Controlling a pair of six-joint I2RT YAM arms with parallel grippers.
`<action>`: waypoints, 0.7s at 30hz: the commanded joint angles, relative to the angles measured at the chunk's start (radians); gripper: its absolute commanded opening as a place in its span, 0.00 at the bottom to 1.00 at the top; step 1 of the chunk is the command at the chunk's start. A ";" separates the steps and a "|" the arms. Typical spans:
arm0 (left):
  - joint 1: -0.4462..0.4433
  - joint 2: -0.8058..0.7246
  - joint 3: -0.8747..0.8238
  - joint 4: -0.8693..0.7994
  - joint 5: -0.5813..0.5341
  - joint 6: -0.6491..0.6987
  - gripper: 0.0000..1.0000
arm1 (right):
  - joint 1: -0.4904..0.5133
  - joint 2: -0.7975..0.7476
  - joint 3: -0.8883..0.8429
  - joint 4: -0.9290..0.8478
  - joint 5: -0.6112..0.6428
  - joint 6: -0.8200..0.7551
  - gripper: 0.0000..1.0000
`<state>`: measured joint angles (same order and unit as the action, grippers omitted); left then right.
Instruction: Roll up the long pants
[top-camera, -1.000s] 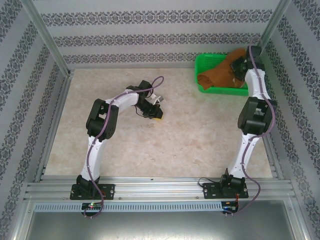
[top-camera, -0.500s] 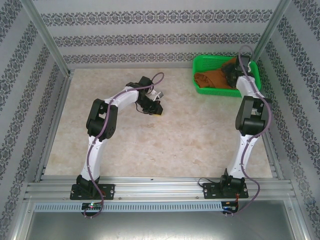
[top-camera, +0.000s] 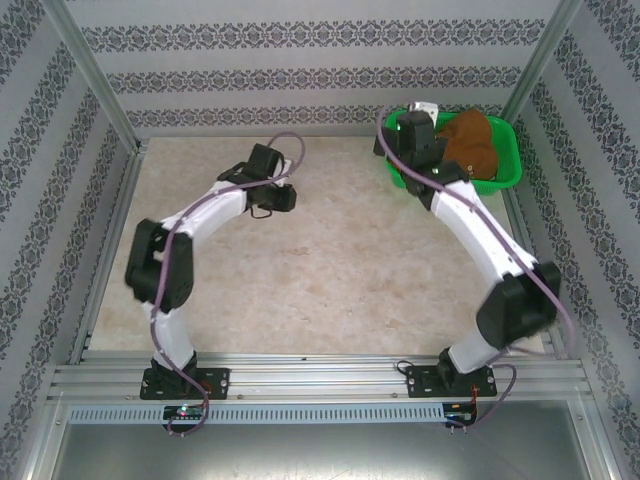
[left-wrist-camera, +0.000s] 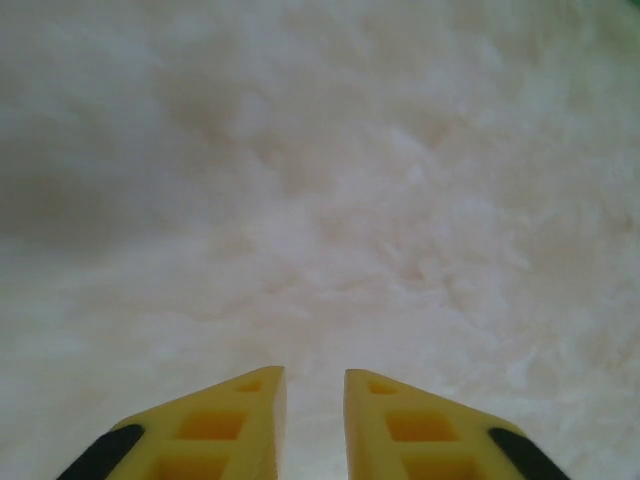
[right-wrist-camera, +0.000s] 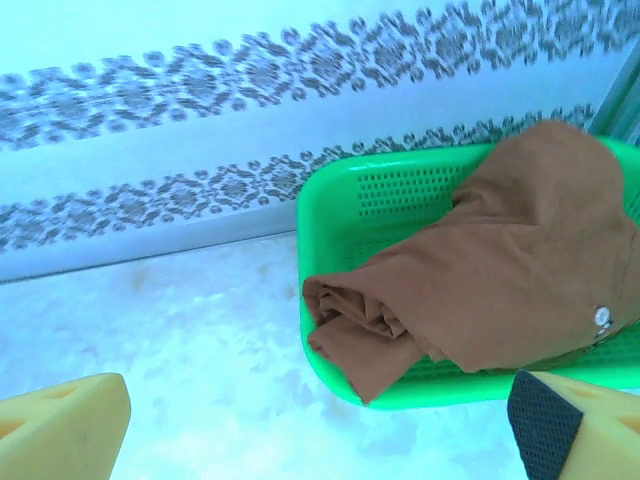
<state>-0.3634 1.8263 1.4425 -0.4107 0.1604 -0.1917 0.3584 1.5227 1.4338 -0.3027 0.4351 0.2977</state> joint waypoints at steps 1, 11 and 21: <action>0.012 -0.154 -0.136 0.231 -0.310 -0.001 0.36 | 0.047 -0.065 -0.139 0.050 0.089 -0.136 0.98; 0.040 -0.402 -0.474 0.347 -0.725 0.182 1.00 | 0.141 -0.207 -0.497 0.268 -0.014 -0.221 0.98; 0.165 -0.854 -1.071 0.844 -0.640 0.228 1.00 | 0.160 -0.309 -0.711 0.343 -0.105 -0.186 0.98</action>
<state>-0.2131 0.9554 0.4160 0.2314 -0.4187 -0.0307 0.5022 1.2415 0.7612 -0.0242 0.3561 0.1120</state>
